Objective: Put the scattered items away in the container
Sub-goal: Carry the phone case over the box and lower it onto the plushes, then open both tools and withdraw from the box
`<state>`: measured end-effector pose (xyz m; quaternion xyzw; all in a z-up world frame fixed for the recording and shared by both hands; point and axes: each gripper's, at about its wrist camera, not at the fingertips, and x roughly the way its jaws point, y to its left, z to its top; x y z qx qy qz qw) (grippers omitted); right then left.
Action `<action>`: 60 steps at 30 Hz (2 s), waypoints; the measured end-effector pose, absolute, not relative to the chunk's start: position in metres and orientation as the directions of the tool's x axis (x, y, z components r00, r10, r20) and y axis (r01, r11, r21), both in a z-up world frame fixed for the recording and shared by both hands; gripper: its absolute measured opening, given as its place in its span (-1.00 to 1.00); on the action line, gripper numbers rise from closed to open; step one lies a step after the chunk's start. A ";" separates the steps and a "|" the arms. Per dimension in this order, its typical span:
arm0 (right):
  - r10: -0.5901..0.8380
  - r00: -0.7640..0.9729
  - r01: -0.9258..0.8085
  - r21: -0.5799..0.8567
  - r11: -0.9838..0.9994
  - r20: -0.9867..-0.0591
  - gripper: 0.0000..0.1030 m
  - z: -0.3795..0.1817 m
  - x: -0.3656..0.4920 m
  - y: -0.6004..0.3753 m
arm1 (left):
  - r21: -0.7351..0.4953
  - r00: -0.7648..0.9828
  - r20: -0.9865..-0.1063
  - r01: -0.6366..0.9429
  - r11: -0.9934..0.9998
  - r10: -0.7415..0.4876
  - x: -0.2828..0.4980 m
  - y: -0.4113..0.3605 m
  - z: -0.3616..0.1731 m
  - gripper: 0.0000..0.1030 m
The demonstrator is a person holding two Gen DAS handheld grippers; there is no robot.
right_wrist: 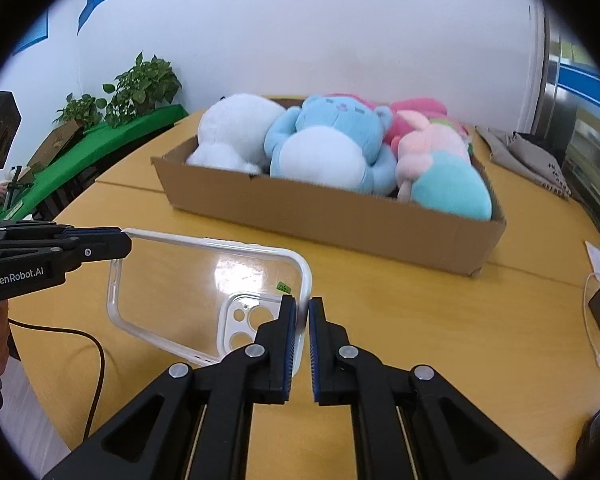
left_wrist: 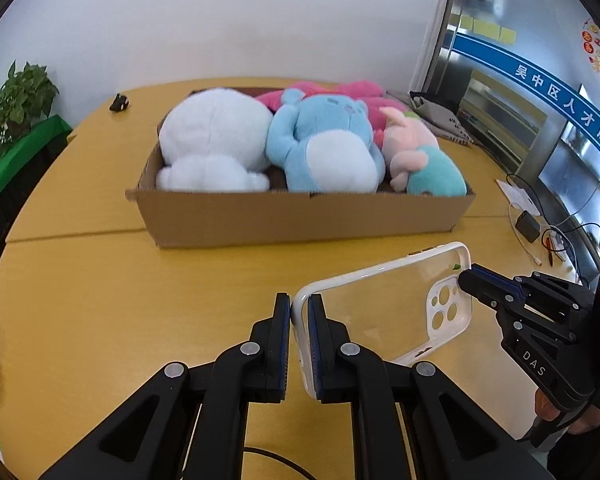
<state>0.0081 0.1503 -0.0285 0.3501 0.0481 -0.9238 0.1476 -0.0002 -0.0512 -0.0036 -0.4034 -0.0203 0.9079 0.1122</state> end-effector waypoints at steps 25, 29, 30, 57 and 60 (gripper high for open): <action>-0.098 -0.830 0.131 -0.020 -0.991 -0.549 -0.88 0.058 -0.235 0.165 | -0.025 -0.732 -0.643 -0.273 -0.962 0.224 -0.281 -0.031 0.085 -0.84; -0.069 -0.778 0.105 -0.021 -0.994 -0.625 -0.88 0.023 -0.273 0.162 | -0.093 -0.649 -0.724 -0.245 -0.965 0.235 -0.328 -0.032 0.037 -0.84; -0.059 -0.758 0.099 -0.026 -0.995 -0.649 -0.89 0.012 -0.282 0.162 | -0.107 -0.627 -0.743 -0.236 -0.966 0.235 -0.337 -0.030 0.024 -0.84; -0.080 -0.843 0.063 0.052 -0.997 -0.532 0.62 0.076 -0.142 0.199 | -0.097 -0.821 -0.564 -0.041 -0.994 0.089 -0.124 -0.051 0.085 0.99; -0.080 -0.846 0.078 0.026 -0.997 -0.528 0.62 0.065 -0.112 0.191 | -0.054 -0.842 -0.538 -0.015 -0.998 0.042 -0.078 -0.044 0.074 0.99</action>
